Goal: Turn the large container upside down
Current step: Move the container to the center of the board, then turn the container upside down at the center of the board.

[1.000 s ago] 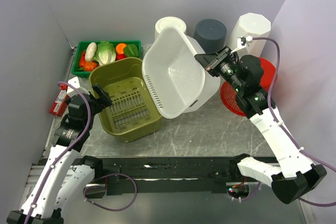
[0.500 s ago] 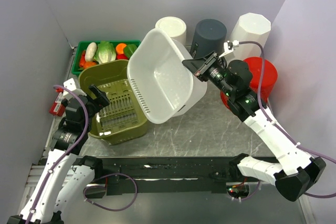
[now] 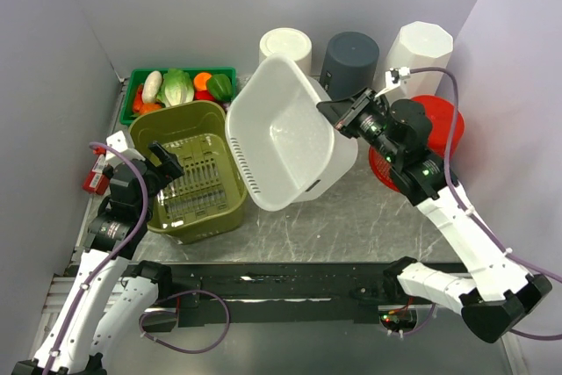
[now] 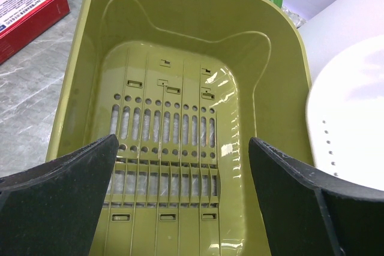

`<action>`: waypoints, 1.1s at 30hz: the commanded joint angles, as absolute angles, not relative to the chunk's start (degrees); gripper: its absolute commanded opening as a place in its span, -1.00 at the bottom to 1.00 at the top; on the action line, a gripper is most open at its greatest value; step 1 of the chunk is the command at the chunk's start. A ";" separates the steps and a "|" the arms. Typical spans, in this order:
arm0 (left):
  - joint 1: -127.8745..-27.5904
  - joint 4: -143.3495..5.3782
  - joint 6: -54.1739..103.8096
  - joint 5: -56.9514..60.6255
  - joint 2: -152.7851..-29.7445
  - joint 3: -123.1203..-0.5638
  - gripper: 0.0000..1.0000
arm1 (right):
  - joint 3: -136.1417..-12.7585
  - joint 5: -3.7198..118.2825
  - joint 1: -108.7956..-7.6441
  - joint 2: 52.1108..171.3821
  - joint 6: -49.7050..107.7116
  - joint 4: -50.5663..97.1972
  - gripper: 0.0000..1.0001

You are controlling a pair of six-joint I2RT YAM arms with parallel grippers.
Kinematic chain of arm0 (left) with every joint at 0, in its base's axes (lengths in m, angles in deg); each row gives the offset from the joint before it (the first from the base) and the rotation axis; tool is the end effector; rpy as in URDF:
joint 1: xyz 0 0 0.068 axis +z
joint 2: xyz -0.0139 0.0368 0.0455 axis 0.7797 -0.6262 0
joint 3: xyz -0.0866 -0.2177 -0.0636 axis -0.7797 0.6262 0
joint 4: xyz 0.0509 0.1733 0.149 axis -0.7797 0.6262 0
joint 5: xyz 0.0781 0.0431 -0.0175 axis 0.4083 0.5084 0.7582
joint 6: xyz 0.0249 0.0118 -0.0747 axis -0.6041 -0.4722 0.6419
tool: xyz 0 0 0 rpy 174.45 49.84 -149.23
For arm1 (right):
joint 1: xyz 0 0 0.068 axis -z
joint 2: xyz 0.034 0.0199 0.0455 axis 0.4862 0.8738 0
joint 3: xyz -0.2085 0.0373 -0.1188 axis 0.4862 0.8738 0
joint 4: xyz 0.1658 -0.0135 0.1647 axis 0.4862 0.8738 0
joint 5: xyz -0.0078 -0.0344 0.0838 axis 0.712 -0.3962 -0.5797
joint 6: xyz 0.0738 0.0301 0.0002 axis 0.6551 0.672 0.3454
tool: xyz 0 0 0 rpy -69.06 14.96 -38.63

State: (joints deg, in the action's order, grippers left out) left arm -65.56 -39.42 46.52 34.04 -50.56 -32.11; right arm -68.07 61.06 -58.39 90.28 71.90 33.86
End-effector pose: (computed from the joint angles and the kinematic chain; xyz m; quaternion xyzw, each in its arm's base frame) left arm 0.1646 -0.0133 0.2885 -0.2495 0.7694 -0.0720 0.5836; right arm 0.2132 0.1251 0.4059 0.1037 0.7087 0.4623 0.5227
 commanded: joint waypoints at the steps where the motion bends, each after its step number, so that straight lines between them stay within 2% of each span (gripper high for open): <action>1: -65.65 -40.43 46.72 34.71 -50.58 -32.83 0.93 | -72.99 62.99 -56.52 86.13 68.68 30.45 -1.00; 10: -65.65 -40.60 46.55 34.36 -50.84 -32.74 0.93 | -73.96 63.34 -51.77 83.31 63.43 37.38 -1.00; 16: -65.65 -40.69 46.55 33.83 -51.10 -32.74 0.93 | -77.74 64.83 -50.98 83.84 57.18 44.86 -1.00; 33: -65.65 -40.78 46.37 33.39 -51.54 -32.74 0.93 | -75.11 70.11 -50.89 83.75 48.21 52.16 -1.00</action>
